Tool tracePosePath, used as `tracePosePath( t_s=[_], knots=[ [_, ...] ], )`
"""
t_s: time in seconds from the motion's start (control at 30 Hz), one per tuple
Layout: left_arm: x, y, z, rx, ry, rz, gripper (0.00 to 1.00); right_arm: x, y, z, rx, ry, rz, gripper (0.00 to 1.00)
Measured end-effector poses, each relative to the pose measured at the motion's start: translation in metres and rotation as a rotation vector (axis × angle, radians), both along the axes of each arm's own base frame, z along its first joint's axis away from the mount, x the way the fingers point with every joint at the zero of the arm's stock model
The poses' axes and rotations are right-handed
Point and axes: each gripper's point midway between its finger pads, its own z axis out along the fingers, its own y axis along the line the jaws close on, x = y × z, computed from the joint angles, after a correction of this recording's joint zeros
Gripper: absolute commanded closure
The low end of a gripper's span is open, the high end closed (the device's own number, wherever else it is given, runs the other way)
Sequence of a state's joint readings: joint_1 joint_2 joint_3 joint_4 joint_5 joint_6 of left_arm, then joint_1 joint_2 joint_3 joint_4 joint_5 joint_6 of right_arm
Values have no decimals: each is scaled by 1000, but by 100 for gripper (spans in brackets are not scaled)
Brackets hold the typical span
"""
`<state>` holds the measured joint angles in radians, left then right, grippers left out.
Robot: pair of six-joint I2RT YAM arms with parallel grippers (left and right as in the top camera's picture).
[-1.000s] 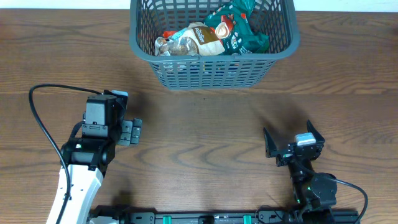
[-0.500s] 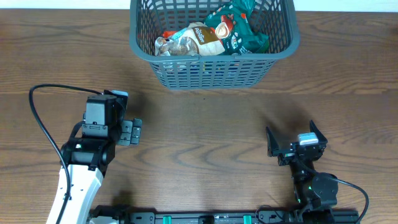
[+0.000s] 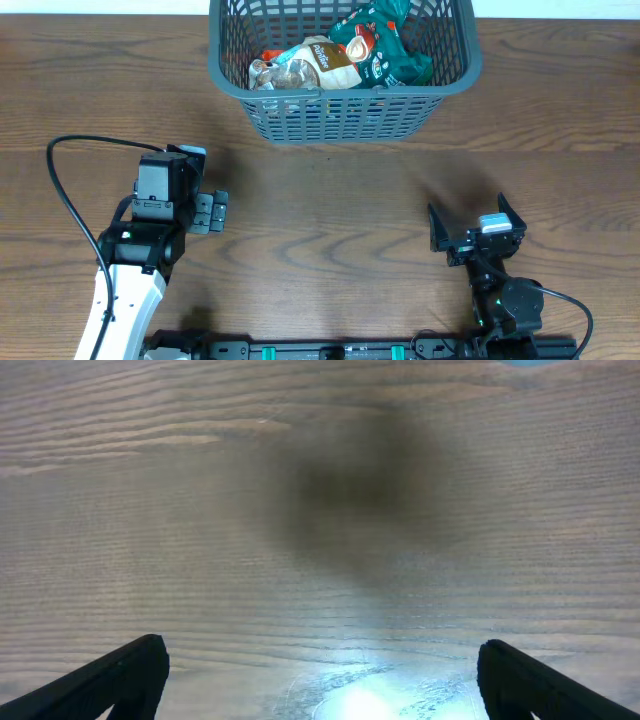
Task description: Pack container
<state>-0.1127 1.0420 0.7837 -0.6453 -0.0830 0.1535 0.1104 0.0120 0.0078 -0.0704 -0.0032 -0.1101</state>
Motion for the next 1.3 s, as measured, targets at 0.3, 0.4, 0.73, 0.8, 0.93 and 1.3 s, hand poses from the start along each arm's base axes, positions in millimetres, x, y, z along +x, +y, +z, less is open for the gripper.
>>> tracePosePath(
  t_s=[0.3,0.4,0.73,0.8,0.93,1.3],
  knots=[
    [-4,0,21,-9,-80,-1,1,0,0,0,0,0,0,1],
    [-3,-2,56,-42,-260,-11,2,0,0,0,0,0,0,1],
    [-12,-7,73,-147,-718,-15,1,0,0,0,0,0,0,1],
    [-11,-7,69,-161,-799,-16,1,0,0,0,0,0,0,1],
    [-13,-8,70,-183,-959,-22,1,0,0,0,0,-1,0,1],
    [-23,-6,55,-190,-1028,-25,2,0,0,0,0,0,0,1]
  ],
)
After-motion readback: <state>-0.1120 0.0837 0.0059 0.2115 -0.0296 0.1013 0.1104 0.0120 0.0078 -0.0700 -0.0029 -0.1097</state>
